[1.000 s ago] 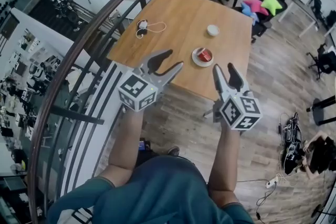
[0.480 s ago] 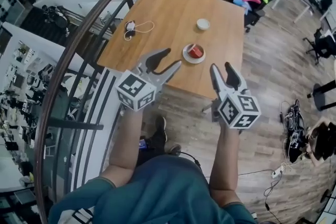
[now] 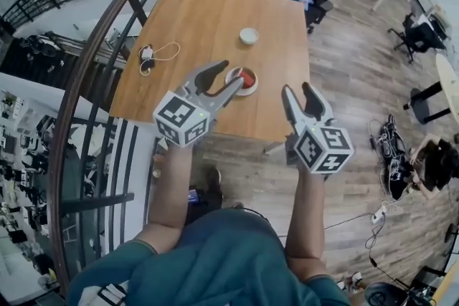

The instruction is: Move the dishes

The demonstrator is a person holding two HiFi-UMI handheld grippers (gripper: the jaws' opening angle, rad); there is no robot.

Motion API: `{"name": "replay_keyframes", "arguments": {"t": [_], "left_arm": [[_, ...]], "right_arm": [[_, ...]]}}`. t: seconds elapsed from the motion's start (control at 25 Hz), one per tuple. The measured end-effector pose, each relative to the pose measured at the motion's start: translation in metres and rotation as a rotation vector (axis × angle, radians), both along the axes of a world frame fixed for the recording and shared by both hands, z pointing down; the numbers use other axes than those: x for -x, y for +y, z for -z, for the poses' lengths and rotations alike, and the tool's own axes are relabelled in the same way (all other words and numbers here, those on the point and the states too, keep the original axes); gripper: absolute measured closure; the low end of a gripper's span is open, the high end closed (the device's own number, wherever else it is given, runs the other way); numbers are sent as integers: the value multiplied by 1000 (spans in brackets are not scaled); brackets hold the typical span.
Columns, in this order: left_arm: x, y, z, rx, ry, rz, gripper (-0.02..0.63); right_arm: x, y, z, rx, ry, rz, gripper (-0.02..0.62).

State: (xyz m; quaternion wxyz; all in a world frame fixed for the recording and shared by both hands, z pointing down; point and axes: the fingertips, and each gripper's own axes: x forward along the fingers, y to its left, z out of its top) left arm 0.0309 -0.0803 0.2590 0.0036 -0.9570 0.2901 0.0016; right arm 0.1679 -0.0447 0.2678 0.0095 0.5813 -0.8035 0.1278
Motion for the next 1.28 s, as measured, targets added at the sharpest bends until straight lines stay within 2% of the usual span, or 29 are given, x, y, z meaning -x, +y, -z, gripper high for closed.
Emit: {"name": "replay_keyframes", "arguments": {"t": [0.48, 0.8, 1.04, 1.28], "left_arm": [[-1, -90, -7, 21, 8, -93, 420], [3, -128, -21, 41, 8, -134, 420], [0, -154, -51, 97, -32, -127, 420], [-10, -174, -96, 156, -119, -109, 417]], "right_arm": [[-1, -73, -5, 29, 13, -103, 370], [8, -102, -7, 42, 39, -146, 370], [6, -127, -19, 71, 30, -148, 370], [-3, -163, -35, 95, 11, -117, 370]]}}
